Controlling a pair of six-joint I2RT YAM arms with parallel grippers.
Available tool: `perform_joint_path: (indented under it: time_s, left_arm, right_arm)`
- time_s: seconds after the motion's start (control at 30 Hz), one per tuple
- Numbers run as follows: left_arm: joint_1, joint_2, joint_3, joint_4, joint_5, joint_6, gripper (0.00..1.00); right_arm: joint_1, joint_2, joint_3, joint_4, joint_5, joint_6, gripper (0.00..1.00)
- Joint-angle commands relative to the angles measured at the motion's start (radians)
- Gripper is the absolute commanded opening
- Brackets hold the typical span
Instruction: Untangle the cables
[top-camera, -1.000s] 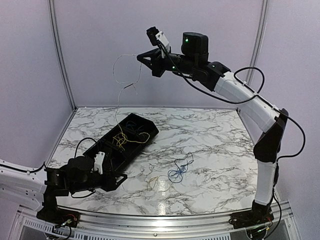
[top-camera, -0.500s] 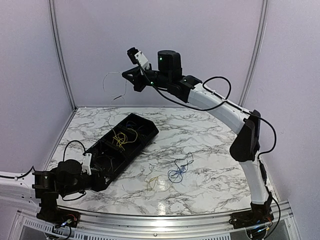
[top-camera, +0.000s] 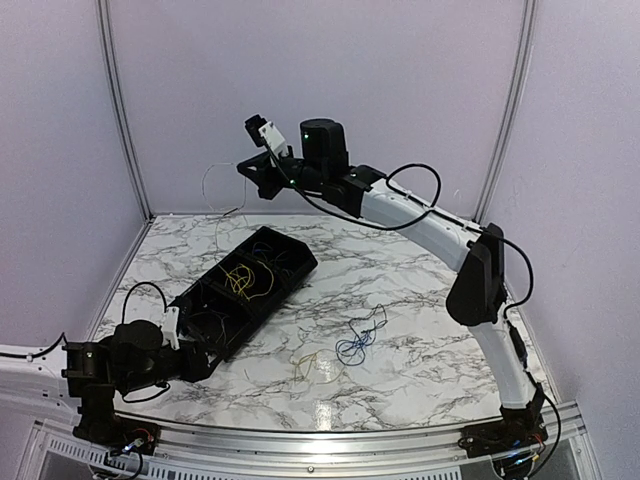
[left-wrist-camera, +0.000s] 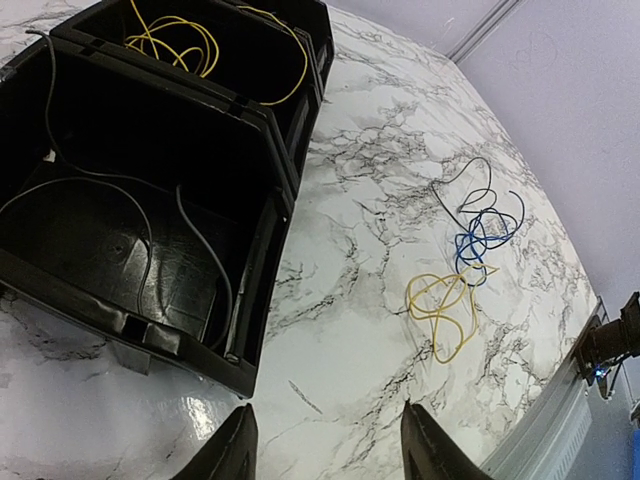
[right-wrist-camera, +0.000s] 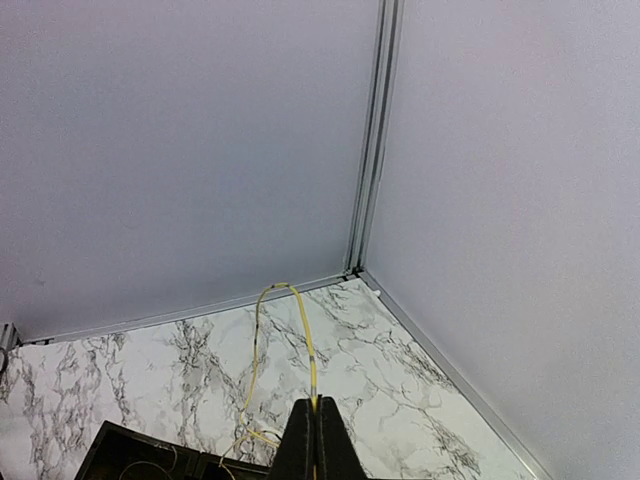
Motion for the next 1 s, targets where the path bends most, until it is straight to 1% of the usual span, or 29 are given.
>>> perform_joint_path:
  time_s: [0.0,0.2,0.37,0.63,0.8,0.97]
  left_arm:
    - [-0.004,0.005,-0.014,-0.010,-0.038,-0.008,0.52]
    - [-0.004,0.011,-0.021,0.009,-0.068,-0.016,0.52]
    - [-0.004,0.004,-0.034,0.025,-0.088,-0.042,0.52]
    - [-0.004,-0.001,-0.042,0.028,-0.097,-0.071,0.52]
    - [-0.004,0.005,-0.039,0.028,-0.103,-0.070,0.52]
    - [-0.004,0.009,-0.048,0.041,-0.100,-0.069,0.52]
  right_arm:
    - [0.021,-0.032,-0.004,0.022,-0.014,0.085,0.00]
    - [0.028,-0.094,-0.192,-0.004,0.034,0.217,0.00]
    - [0.016,-0.101,-0.314,-0.027,0.056,0.257,0.00]
    - [0.017,-0.080,-0.401,-0.053,0.061,0.249,0.00]
    - [0.038,-0.104,-0.493,-0.045,0.005,0.268,0.00]
    - [0.059,-0.101,-0.506,-0.036,-0.024,0.281,0.00]
